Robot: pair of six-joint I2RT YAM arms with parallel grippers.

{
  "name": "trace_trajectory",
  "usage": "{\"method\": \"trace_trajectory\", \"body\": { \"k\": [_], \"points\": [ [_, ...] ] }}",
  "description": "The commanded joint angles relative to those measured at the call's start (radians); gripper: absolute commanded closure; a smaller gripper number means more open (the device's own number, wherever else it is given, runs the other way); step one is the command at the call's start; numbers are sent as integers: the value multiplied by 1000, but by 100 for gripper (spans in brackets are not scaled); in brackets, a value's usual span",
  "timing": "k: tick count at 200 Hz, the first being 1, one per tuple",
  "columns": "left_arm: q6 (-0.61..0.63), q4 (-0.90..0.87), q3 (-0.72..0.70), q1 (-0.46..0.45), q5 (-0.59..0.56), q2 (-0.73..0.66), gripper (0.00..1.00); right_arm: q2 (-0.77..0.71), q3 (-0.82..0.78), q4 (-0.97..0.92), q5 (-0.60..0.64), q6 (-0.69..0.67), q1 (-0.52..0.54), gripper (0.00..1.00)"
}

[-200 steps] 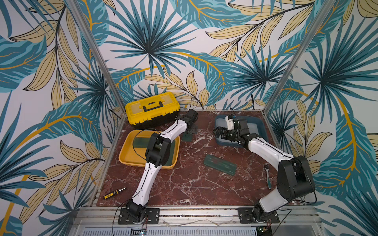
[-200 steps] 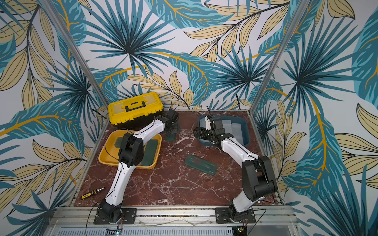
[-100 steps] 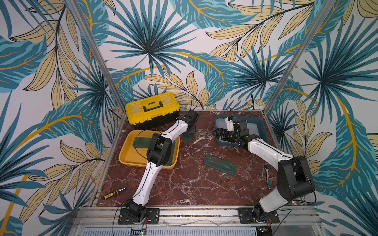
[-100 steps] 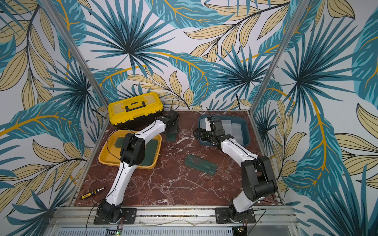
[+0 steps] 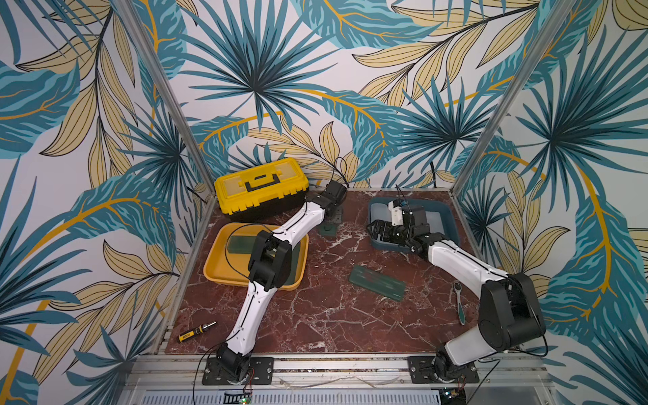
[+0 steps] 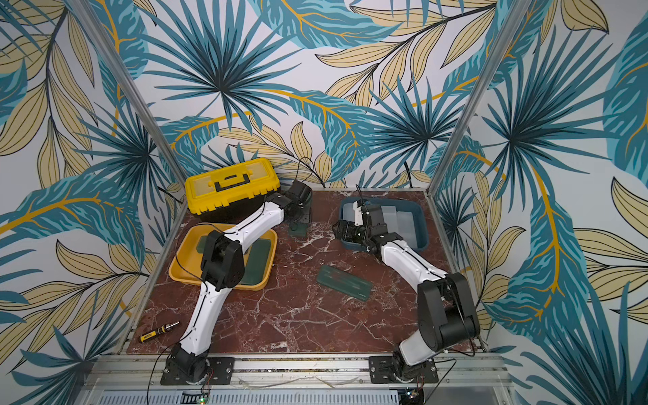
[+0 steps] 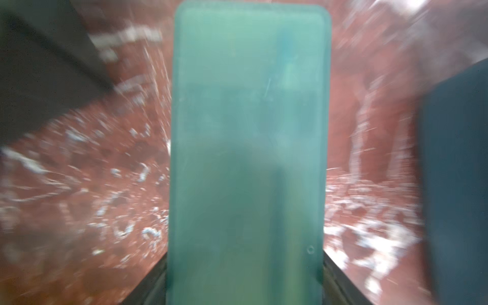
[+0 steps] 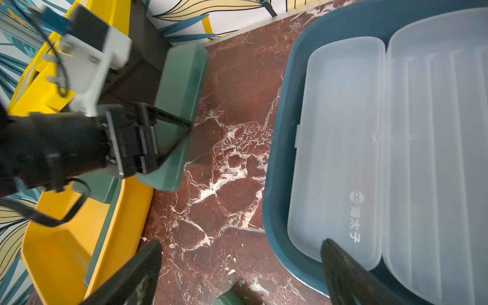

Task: Place the pencil cases by color into the storage box
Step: Pick up the pencil case from the center of the board, then place the pencil case at the storage box.

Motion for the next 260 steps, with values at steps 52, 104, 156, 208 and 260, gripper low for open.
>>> {"method": "trace_trajectory", "body": {
  "k": [52, 104, 156, 208, 260],
  "points": [
    [19, 17, -178, -18, -28, -316, 37, -38, -31, 15, 27, 8, -2, 6],
    [-40, 16, -455, 9, -64, -576, 37, -49, -45, 18, 36, 2, -2, 6],
    [-128, 15, -773, 63, -72, -804, 37, -66, -51, 17, 27, 2, -2, 6],
    [-253, 16, -1059, 163, -44, -972, 37, -85, -63, 28, 30, 3, -2, 6],
    [-325, 18, -1147, 279, 20, -929, 37, -94, -81, 57, 17, 13, 0, 6]
  ]
}}
